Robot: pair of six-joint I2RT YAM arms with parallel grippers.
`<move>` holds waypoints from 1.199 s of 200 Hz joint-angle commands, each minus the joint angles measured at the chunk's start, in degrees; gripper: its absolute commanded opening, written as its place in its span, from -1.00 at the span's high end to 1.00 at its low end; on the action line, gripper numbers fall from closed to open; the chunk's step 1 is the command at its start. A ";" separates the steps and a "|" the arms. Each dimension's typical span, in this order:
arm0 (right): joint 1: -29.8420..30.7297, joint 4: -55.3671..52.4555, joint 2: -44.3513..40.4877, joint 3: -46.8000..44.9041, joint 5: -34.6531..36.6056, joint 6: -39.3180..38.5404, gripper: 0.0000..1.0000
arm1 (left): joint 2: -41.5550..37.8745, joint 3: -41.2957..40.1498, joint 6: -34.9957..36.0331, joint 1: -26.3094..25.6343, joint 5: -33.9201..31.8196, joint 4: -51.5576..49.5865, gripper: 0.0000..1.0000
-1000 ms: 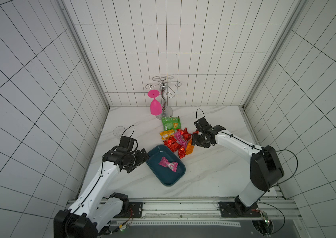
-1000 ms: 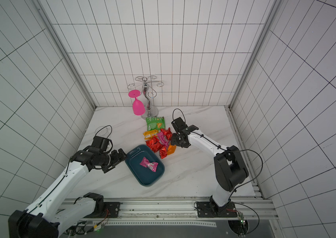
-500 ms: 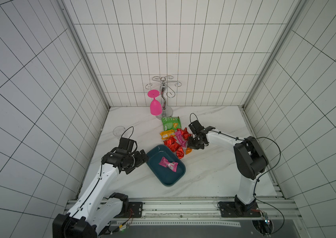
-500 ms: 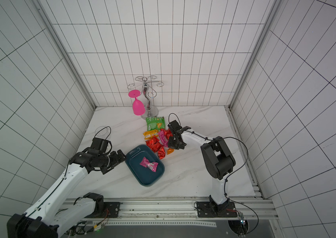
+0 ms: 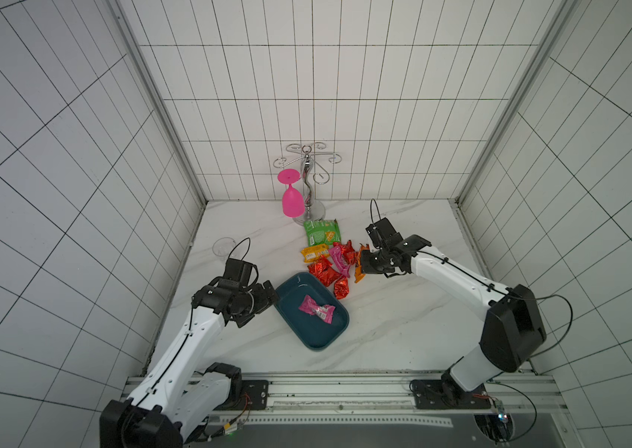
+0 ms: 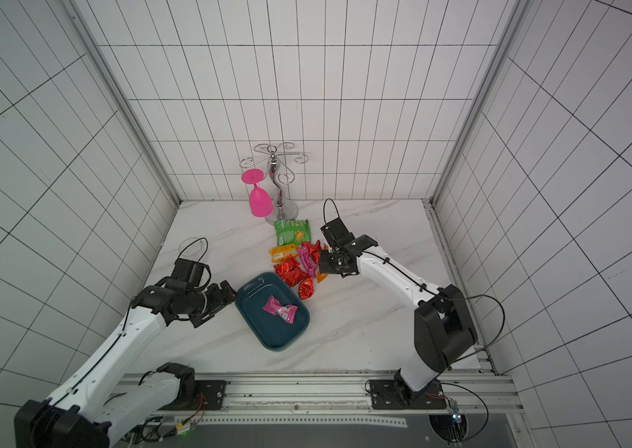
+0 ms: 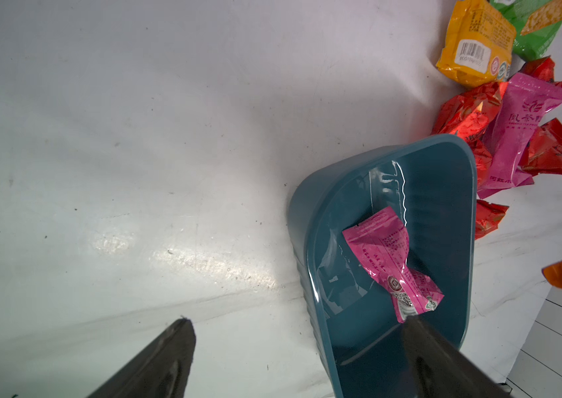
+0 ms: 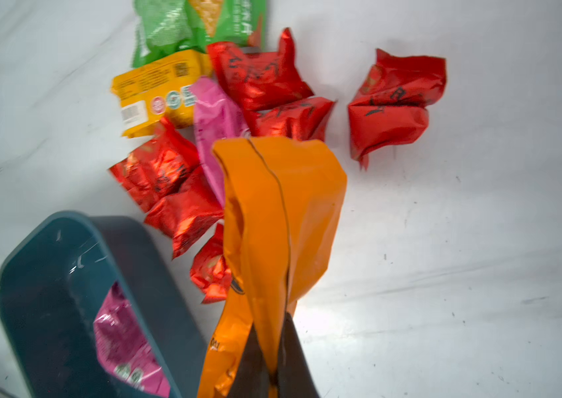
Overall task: Put the tea bags into the storage box
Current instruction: Pick up the tea bag from the center of the board, then place the tea bag in the storage box, then pick up the tea bag from the center of the board.
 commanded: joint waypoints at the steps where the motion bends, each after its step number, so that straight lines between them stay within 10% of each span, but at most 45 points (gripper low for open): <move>1: 6.17 -4.15 0.03 2.63 -0.82 -6.38 0.92 | 1.62 0.13 -2.90 1.13 0.36 3.24 -0.95; 102: 23.94 -6.79 19.89 18.63 -3.97 -17.91 0.75 | -3.45 -0.98 -2.24 4.84 1.04 -1.12 -0.96; 146: 23.96 -6.67 18.49 19.26 -0.98 -16.41 0.16 | -5.98 -3.32 -3.07 4.93 2.11 0.56 -0.95; 240: 9.88 -6.80 1.81 7.08 6.32 0.67 -0.14 | 2.59 2.67 0.69 4.23 4.31 1.39 -0.95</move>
